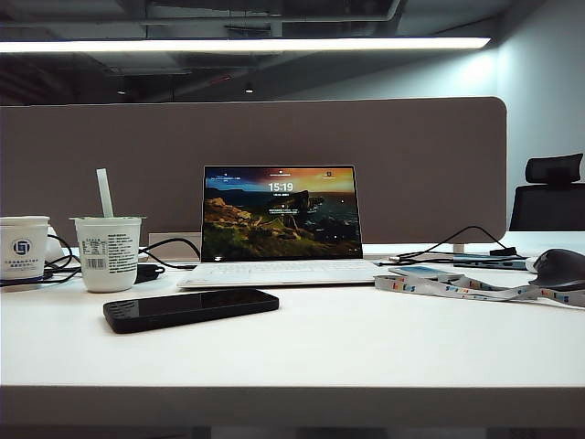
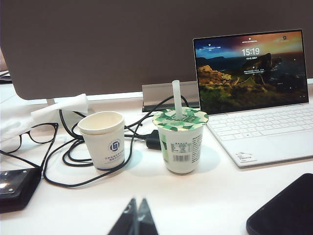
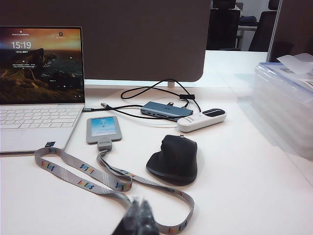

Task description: Pick up the black phone, pick up the charger plug, insert the charger plug into the phone's charging port, and finally place the connected phone back on the desk.

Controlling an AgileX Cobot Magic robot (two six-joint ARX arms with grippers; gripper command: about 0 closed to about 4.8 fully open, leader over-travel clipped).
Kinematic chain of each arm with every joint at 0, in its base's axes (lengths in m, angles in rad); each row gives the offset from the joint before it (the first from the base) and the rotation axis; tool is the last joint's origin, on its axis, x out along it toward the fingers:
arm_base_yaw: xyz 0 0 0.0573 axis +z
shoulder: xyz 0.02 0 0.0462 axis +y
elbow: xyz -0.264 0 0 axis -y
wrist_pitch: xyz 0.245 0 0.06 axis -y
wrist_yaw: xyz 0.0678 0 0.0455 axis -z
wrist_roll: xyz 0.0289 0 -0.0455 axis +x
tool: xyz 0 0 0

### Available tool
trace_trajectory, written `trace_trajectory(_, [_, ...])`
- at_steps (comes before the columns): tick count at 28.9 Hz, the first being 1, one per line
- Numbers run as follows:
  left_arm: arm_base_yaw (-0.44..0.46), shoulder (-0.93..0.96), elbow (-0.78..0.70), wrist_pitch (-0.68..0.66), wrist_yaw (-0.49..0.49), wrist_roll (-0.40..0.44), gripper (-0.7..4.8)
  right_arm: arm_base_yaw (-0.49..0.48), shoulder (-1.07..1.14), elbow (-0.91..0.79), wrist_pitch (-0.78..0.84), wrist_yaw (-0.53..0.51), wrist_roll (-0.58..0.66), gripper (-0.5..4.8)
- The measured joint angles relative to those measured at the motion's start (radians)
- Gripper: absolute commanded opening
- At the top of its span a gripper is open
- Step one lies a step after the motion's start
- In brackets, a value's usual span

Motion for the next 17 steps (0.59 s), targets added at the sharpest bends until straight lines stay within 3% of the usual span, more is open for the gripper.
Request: trace_trajectory(17, [0.000, 0.000, 0.015, -0.029, -0.023, -0.027, -0.06, 0.001, 0.003, 0.054, -0.089, -0.010, 0.013, -0.01])
